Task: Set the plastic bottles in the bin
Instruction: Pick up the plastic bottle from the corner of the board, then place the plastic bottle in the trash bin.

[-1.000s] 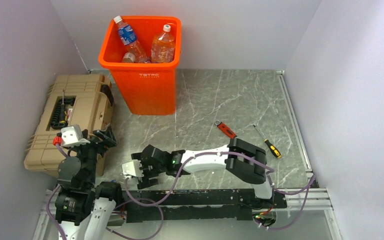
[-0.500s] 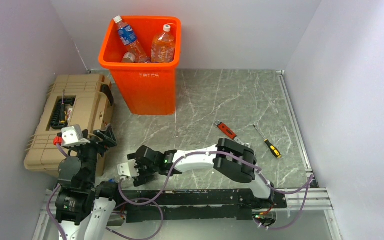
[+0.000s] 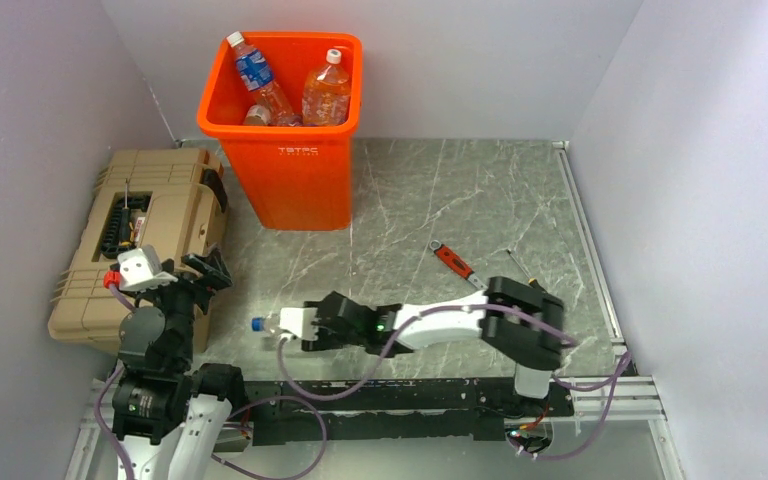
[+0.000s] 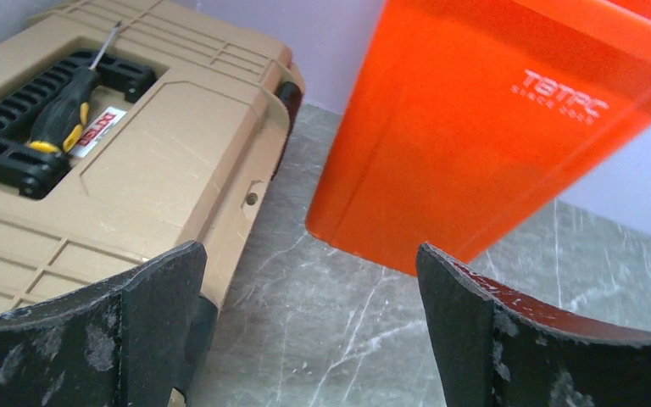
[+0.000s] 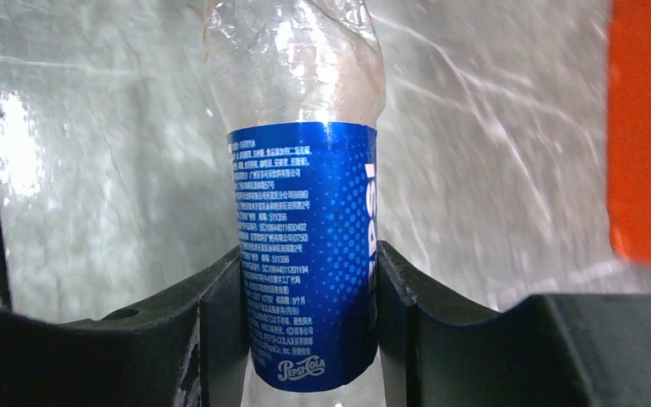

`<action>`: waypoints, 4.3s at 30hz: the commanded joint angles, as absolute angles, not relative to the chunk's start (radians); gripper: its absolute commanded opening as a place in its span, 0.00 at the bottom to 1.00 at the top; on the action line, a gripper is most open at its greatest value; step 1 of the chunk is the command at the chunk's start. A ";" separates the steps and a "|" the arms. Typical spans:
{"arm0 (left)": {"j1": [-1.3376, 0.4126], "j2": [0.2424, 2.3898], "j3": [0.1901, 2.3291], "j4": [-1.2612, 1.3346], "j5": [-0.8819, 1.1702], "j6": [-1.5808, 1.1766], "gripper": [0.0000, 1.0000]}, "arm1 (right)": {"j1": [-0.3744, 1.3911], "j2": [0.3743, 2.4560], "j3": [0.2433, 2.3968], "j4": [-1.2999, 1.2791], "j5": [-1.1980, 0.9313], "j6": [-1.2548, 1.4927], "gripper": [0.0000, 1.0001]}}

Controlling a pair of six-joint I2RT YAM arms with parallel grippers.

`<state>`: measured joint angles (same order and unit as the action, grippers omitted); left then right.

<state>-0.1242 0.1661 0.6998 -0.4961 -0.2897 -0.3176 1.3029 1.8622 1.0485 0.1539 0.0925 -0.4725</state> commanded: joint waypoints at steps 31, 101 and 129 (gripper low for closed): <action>-0.514 0.927 0.841 0.374 0.814 -0.737 0.99 | 1.220 0.580 0.139 0.882 0.362 0.449 0.22; -0.883 1.054 1.408 -0.189 0.218 0.079 0.24 | 1.198 0.400 0.514 -0.040 0.249 0.412 1.00; -0.226 1.873 2.359 -0.312 0.066 -0.037 0.25 | 1.198 0.452 0.384 -0.026 0.332 0.466 1.00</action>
<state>-0.2310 1.8290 2.2906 -0.2749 0.0631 -0.0132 1.1965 0.4999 0.3935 -0.0166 0.3092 0.4648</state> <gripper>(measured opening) 0.575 0.994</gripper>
